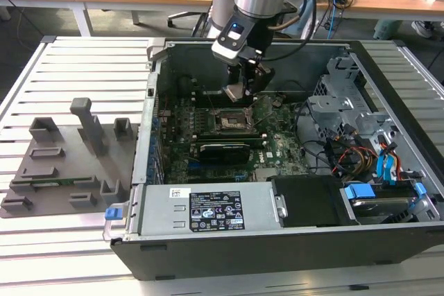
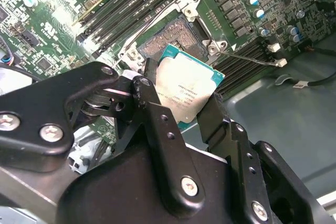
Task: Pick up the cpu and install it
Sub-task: 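Place the cpu into insertion slot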
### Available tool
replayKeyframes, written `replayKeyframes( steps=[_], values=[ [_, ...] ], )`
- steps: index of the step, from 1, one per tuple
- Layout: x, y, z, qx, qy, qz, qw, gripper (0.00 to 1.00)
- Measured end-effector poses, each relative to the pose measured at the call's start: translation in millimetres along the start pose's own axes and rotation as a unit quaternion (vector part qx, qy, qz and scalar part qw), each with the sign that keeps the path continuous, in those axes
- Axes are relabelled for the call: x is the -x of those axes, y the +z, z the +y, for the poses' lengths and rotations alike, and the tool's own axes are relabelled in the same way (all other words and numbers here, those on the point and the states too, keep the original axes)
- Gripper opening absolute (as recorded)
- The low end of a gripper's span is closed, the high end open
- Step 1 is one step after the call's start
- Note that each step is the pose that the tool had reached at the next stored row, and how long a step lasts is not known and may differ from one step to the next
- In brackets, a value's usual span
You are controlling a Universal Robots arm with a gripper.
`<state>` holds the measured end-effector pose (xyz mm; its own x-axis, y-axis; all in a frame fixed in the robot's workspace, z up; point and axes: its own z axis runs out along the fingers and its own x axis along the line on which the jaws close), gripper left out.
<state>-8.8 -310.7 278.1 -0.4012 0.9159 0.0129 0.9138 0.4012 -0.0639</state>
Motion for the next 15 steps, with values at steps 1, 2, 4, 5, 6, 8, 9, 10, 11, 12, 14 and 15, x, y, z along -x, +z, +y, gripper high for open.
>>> replayKeyframes(
  steps=[1,2,4,5,6,8,9,10,11,12,14,15],
  values=[
    [0.0,0.0,0.0,0.0000,0.002,0.0001,1.0000,0.55],
    [0.0,0.0,0.0,0.0000,0.004,0.0002,1.0000,0.55],
    [0.0,0.0,0.0,0.0001,0.008,0.0004,1.0000,0.55],
    [0.0,0.0,0.0,0.0001,0.010,0.0006,0.9999,0.55],
    [0.0,0.0,0.0,0.0001,0.012,0.0007,0.9999,0.55],
    [0.0,0.0,0.0,0.0002,0.019,0.0010,0.9998,0.55],
    [0.0,0.0,0.0,0.0002,0.021,0.0011,0.9998,0.55],
    [0.0,0.0,0.0,0.0002,0.023,0.0012,0.9997,0.55],
    [0.0,0.0,0.0,0.0002,0.025,0.0013,0.9997,0.55],
    [0.0,0.0,0.0,0.0002,0.028,0.0014,0.9996,0.55],
    [0.0,0.0,0.0,0.0002,0.031,0.0016,0.9995,0.55],
    [0.0,0.0,0.0,0.0002,0.035,0.0017,0.9994,0.55]
  ],
)
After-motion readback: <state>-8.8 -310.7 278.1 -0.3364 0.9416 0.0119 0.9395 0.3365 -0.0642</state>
